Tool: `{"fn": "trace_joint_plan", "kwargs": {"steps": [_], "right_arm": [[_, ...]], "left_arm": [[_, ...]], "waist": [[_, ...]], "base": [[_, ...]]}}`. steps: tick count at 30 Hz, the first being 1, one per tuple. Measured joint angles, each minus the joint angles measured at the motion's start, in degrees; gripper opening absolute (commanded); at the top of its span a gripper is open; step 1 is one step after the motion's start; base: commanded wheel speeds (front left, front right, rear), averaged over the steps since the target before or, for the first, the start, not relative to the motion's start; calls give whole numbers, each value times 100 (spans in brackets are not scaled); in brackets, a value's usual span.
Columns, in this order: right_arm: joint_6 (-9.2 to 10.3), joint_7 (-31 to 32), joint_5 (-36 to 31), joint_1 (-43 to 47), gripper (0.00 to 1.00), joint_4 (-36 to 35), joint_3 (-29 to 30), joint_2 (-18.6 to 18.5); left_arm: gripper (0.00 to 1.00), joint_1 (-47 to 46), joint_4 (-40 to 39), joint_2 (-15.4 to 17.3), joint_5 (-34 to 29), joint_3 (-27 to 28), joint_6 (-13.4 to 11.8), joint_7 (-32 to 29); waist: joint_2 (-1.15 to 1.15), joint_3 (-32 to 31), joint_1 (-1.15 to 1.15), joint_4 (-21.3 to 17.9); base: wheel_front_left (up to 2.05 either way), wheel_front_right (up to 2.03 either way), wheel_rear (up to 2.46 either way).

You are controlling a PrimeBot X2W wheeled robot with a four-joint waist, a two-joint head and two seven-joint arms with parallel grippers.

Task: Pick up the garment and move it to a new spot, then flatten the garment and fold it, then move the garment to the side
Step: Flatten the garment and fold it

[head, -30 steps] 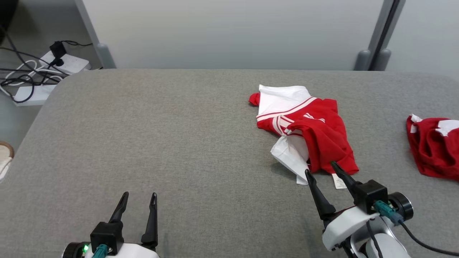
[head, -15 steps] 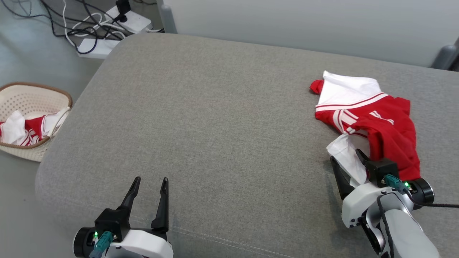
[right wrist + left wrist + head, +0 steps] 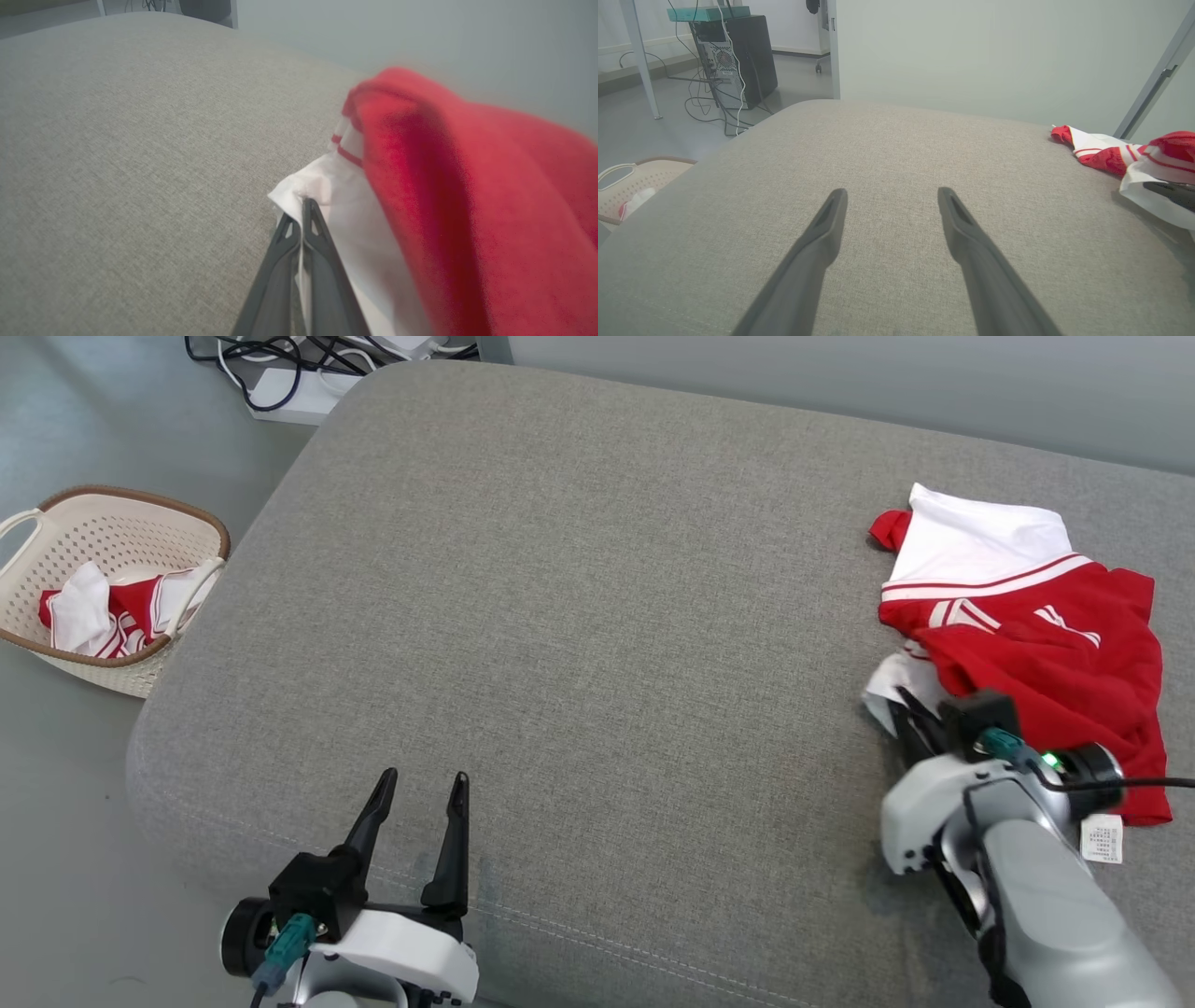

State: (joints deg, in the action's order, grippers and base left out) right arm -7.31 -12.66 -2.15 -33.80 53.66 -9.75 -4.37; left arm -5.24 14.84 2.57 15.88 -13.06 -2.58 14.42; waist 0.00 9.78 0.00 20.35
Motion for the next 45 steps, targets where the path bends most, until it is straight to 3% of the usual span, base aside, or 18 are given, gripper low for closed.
{"fn": "trace_joint_plan", "kwargs": {"steps": [3, 8, 12, 15, 20, 24, 28, 38, 39, 40, 41, 45], "right_arm": [[0, -53, 323, -127, 0, -91, -360, 45], [0, -101, 1386, -680, 0, -794, -1521, 33], [0, -107, 1845, -1532, 0, -1338, -2285, 33], [0, -109, 2130, -2355, 0, -1605, -2454, 33], [0, -159, 2285, -3511, 0, -1710, -1942, 25], [0, -202, 2156, -3676, 0, -1239, -1316, -288], [0, -101, 1960, -3155, 0, -330, -949, -713], [-1, 54, 1968, -1237, 0, 1803, 60, -1223], [-1, 48, 1967, -1124, 27, 1894, 166, -1277], [-1, 32, 1957, -1041, 84, 1952, 241, -1327], [-1, 22, 1950, -976, 100, 1980, 334, -1367], [0, -103, 1815, -910, 100, 1931, 500, -1458]], "left_arm": [[100, -4, -4, 0, 32, -67, 0, 0], [100, -4, 27, 1, 109, -246, 1, 0], [100, -4, 62, 1, 186, -470, 1, 0], [100, -4, 108, 2, 224, -641, 4, 0], [100, 12, 200, 5, 246, -791, 3, -1], [100, 31, 212, 10, 294, -802, -1, -1], [100, 49, 194, 11, 342, -738, 0, -1], [100, -129, 70, 9, 345, -965, 59, 0], [100, -170, 65, 9, 345, -994, 59, 0], [100, -204, 66, 8, 345, -1016, 59, -1], [100, -230, 64, 4, 345, -1021, 59, 0], [100, -232, 67, 5, 342, -999, 59, -1]], "waist": [[0, -9, 0, -7], [0, -55, 0, -12], [0, -86, 0, 34], [0, -130, 0, 106], [0, -232, 0, 209], [0, -288, 0, 212], [0, -259, 0, 86], [0, 49, 0, -223], [0, 67, 0, -252], [0, 79, 0, -276], [0, 82, 0, -298], [0, 29, 0, -398]], "base": [[0, 0, 0], [0, 0, 0], [0, 0, 0], [0, 0, 0], [0, 0, 0], [0, 0, 0], [0, 0, 0], [0, 0, 0], [0, 0, 0], [0, 0, 0], [0, 0, 0], [0, 0, 0]]}}
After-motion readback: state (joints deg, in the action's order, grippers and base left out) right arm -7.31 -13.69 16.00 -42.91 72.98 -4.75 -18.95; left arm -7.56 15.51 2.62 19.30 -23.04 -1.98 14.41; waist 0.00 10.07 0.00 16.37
